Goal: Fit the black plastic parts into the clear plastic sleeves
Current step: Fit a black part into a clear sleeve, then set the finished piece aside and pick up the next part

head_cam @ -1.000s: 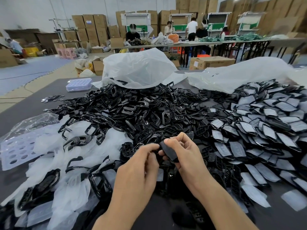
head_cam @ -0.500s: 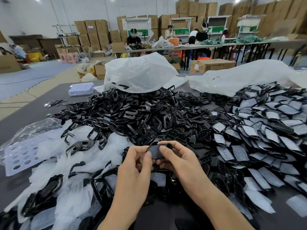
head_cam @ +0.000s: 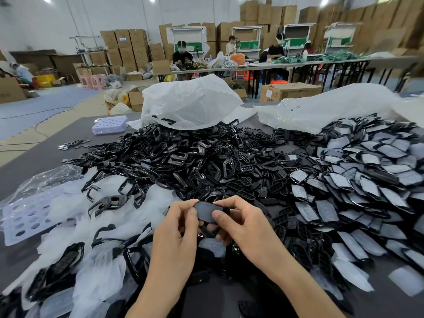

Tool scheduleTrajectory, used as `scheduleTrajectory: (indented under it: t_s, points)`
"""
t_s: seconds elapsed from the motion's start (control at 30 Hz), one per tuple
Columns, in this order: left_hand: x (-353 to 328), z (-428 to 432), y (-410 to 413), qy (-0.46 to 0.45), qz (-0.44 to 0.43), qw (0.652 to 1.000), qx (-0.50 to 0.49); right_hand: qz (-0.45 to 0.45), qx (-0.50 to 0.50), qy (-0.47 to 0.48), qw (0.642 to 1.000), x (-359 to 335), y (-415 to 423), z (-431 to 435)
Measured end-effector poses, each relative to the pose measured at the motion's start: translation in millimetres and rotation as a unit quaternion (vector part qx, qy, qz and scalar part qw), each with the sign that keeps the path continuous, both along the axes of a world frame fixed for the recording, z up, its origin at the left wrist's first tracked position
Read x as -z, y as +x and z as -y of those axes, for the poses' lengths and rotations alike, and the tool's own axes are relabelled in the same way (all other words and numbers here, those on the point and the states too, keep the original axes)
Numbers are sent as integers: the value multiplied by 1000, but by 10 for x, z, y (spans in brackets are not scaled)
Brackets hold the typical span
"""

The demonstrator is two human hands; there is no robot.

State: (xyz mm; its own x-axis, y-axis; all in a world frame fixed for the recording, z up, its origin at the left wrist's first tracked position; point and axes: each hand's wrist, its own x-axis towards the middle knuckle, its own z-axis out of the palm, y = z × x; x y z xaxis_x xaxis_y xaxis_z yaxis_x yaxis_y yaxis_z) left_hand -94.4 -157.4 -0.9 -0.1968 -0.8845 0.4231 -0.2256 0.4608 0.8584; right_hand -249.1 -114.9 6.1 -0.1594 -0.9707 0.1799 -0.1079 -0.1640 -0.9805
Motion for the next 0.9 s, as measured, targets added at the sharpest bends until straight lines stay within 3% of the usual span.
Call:
scheduleTrajectory:
  t_s: [0.13, 0.23, 0.3, 0.37, 0.43, 0.5, 0.6, 0.67, 0.73, 0.83, 0.9]
  points:
    - [17, -31, -31, -3, -18, 1000, 20, 26, -17, 17, 999, -12, -57, -19]
    - [35, -74, -25, -6, -18, 999, 39, 62, 93, -31, 993, -103, -252, -12]
    - [54, -81, -15, -20, 7, 999, 42, 128, 235, -96, 959, -186, -510, -50]
    - [56, -86, -9, -34, 26, 998, 44, 181, 364, -153, 901, -229, -764, -128]
    - [55, -96, -21, -45, 59, 996, 45, 200, 435, -172, 861, -215, -911, -209]
    - [64, -111, -43, -66, 109, 991, 50, 187, 448, -164, 859, -188, -904, -216]
    - [114, -140, -74, -183, 252, 949, 55, 83, 379, -133, 912, -120, -690, -124]
    - [178, -148, -105, -260, 346, 899, 66, -40, 307, -103, 945, -57, -474, -58]
    - [215, -118, -118, -284, 402, 870, 35, -180, 231, -77, 953, 32, -299, -20]
    - [185, 26, -76, -250, 440, 858, -86, -432, 130, 18, 892, 211, -161, 51]
    - [131, 133, -49, -220, 443, 857, -145, -510, 98, 72, 852, 280, -131, 58]
